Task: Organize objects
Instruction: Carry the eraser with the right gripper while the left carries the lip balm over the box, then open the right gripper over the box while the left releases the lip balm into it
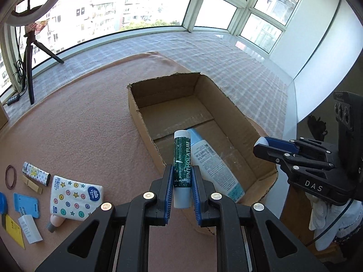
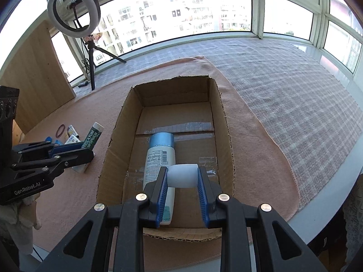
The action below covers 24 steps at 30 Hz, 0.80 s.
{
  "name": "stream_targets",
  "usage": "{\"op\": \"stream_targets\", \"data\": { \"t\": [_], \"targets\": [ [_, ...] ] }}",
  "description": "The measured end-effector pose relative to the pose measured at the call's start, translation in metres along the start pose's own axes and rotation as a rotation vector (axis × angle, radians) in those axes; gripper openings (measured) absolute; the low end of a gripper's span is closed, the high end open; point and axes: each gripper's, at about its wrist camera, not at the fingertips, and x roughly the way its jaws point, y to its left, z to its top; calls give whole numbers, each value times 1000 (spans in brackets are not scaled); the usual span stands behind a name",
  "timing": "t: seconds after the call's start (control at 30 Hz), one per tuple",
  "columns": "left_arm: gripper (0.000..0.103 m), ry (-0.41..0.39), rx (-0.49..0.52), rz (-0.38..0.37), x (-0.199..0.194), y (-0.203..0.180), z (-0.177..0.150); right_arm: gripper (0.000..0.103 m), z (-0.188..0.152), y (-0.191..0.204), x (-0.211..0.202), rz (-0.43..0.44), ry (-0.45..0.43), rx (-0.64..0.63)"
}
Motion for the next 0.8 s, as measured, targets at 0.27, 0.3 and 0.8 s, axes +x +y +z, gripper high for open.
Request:
{"op": "stream_targets", "data": {
  "t": [0.27, 0.3, 0.8],
  "targets": [
    [17, 14, 0, -1, 18, -11, 3, 23, 3, -10, 9, 6, 15, -5],
    [17, 15, 0, 0, 19, -12, 3, 23, 3, -11, 10, 6, 17, -6],
    [52, 4, -6, 47, 5, -1, -2, 52, -2, -2, 7, -8, 20, -45]
  ]
}}
